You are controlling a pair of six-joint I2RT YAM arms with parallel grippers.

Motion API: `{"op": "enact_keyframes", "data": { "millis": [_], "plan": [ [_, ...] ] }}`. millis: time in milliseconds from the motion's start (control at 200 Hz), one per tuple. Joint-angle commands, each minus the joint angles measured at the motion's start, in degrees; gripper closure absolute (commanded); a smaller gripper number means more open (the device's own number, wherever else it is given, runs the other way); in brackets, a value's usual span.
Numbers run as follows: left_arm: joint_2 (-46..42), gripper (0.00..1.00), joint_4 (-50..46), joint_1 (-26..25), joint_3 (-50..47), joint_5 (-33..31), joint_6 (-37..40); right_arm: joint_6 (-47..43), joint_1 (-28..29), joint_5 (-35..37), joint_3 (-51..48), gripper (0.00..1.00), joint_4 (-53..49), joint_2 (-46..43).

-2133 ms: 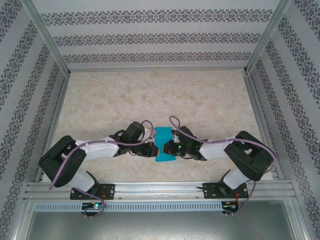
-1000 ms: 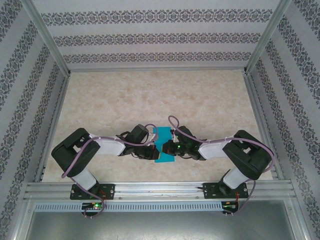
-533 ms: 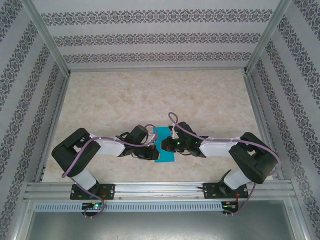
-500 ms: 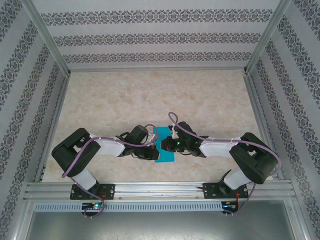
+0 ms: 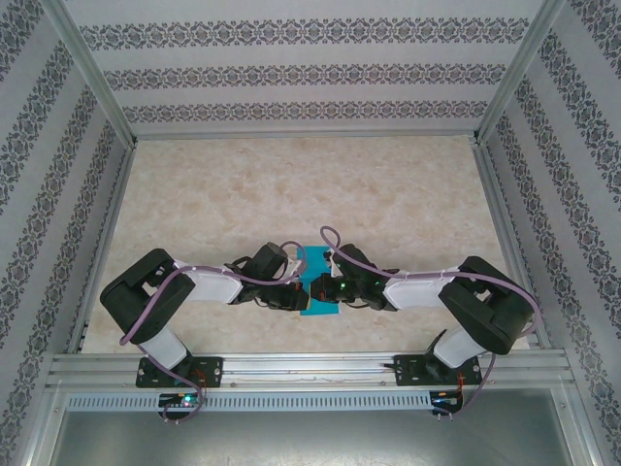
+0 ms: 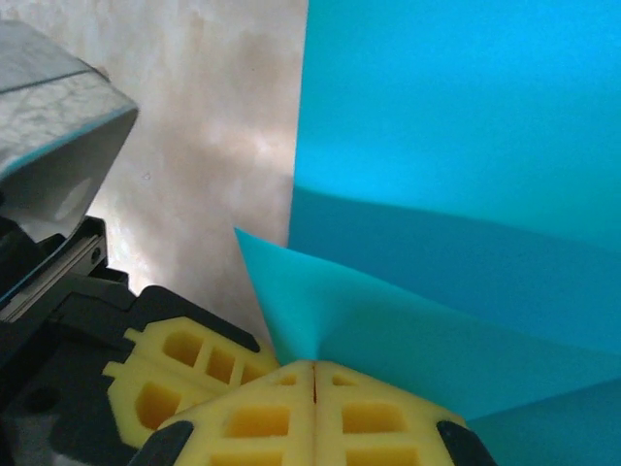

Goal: Fold a paper plane with a square sheet of paper (fold left side to right side)
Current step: Fold the triangle a second time at the center of the table.

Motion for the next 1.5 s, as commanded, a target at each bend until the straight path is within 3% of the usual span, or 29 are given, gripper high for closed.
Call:
{"op": "enact_keyframes", "data": {
  "millis": [0, 535, 1124, 1344, 1494],
  "plan": [
    [1.34, 1.00, -3.37, -1.08, -0.59, -4.81, 0.67, 0.05, 0.48, 2.16, -1.15, 1.00, 0.44, 1.98],
    [2.75, 1.00, -5.75, -1.06, -2.28, -8.02, -2.28, -5.91, -4.31, 2.76, -0.56, 1.00, -4.16, 1.89],
    [2.33, 1.00, -3.03, -1.09, -3.02, -7.28, -2.87, -13.03, -17.21, -1.15, 0.93, 1.00, -9.59, 0.00],
    [2.14, 1.00, -1.51, -1.35, -2.60, -6.53, -3.42, -13.30, -17.30, -1.46, 2.89, 1.00, -14.29, -7.38],
    [1.80, 1.00, -1.78, -1.48, -2.12, -6.70, -3.32, -10.68, -14.20, -1.79, 2.07, 1.00, -14.20, -10.71]
  ]
}}
